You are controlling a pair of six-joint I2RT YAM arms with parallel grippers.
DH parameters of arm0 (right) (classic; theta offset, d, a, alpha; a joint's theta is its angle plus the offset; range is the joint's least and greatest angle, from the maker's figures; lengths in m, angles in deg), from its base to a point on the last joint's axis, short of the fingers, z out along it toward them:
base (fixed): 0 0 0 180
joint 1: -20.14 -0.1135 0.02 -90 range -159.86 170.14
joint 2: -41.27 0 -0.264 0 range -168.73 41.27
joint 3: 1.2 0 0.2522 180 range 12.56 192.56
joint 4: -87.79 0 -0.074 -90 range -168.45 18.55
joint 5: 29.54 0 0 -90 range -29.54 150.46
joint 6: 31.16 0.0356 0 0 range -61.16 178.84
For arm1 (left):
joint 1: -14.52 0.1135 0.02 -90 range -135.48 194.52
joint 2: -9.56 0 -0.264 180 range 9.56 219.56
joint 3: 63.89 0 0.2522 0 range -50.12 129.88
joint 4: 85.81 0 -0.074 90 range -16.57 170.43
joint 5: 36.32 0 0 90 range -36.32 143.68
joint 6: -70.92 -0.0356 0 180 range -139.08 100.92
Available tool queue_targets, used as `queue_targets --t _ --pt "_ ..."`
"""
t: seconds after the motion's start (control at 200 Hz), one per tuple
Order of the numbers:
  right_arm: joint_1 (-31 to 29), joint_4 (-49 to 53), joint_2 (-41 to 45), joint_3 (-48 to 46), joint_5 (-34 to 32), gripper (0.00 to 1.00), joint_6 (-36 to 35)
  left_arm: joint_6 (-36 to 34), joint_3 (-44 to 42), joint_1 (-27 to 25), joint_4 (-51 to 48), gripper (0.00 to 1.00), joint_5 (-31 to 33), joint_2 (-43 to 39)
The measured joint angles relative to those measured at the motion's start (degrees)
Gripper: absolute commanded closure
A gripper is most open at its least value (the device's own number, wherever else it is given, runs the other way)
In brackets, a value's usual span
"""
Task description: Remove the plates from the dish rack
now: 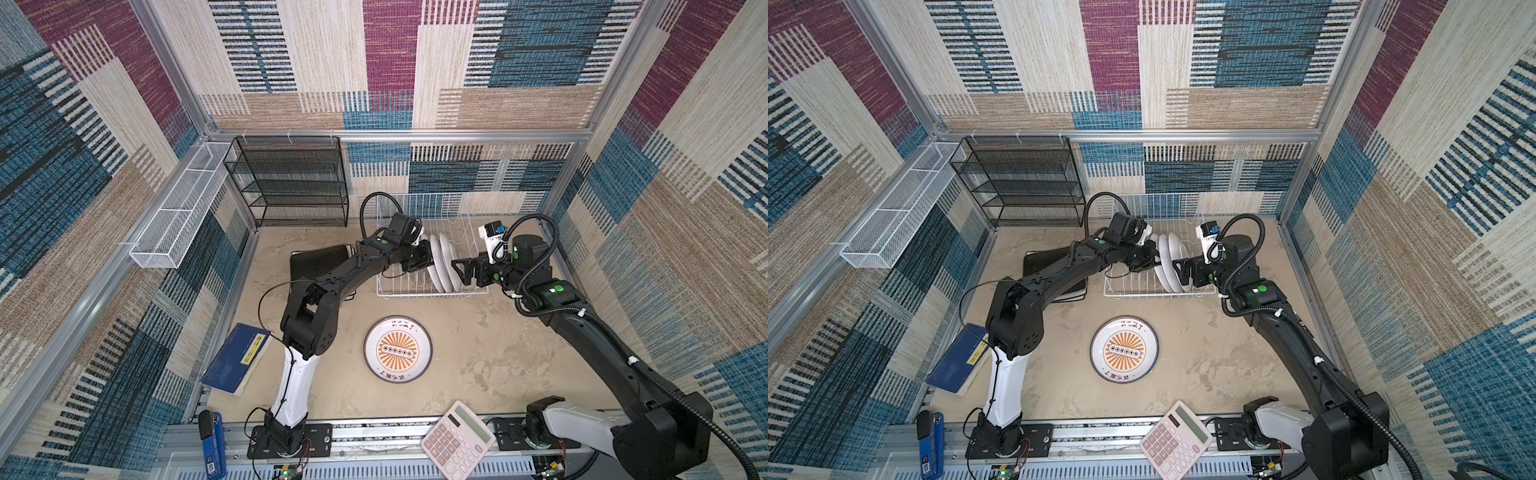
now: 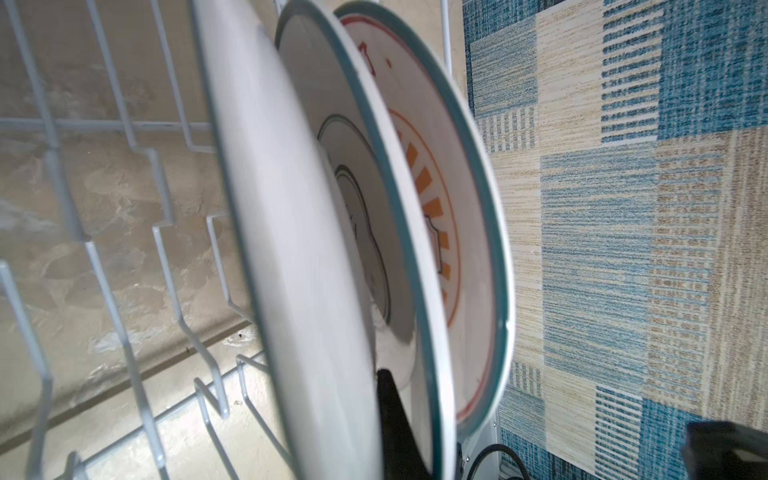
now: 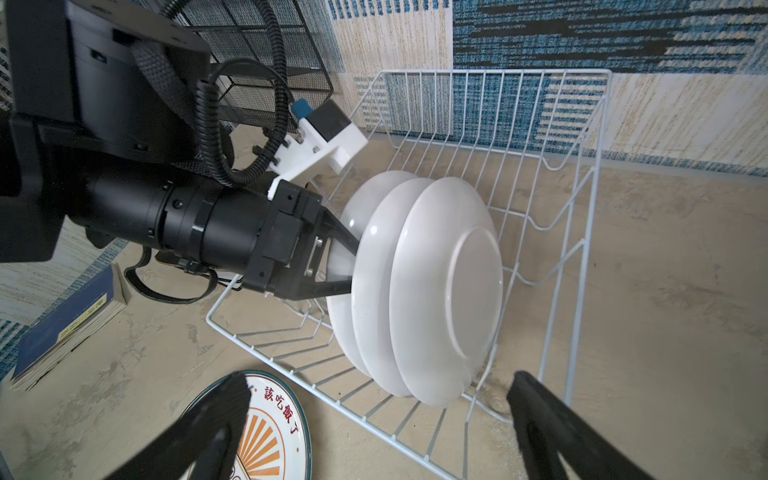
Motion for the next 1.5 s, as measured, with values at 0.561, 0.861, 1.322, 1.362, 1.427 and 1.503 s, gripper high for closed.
queue_targets --t 0.561,0.861,1.322,1.362,1.427,1.503 --pt "0.04 -0.48 0.31 0.68 -0.48 0.01 0.46 -2.14 3.76 0.11 -7.17 1.00 1.36 -5.88" --pt "0.04 -1.29 0.15 1.29 -0.37 0.01 0.85 -5.66 2.91 0.68 -10.34 1.00 4.44 -10.97" --pt "0.04 -2.34 -1.16 3.78 2.23 0.01 2.86 -9.60 2.08 1.51 -13.79 1.00 8.41 -17.44" --pt "0.04 -2.45 -1.42 4.11 2.51 0.01 3.30 -9.92 1.73 1.62 -14.01 1.00 9.01 -18.21" --pt "0.04 -2.69 -1.90 4.59 3.26 0.01 4.31 -11.06 0.87 1.75 -14.49 1.00 10.08 -19.61" --pt "0.04 -2.75 -2.54 5.38 4.22 0.01 5.95 -13.09 -0.20 1.75 -15.06 1.00 11.91 -21.38"
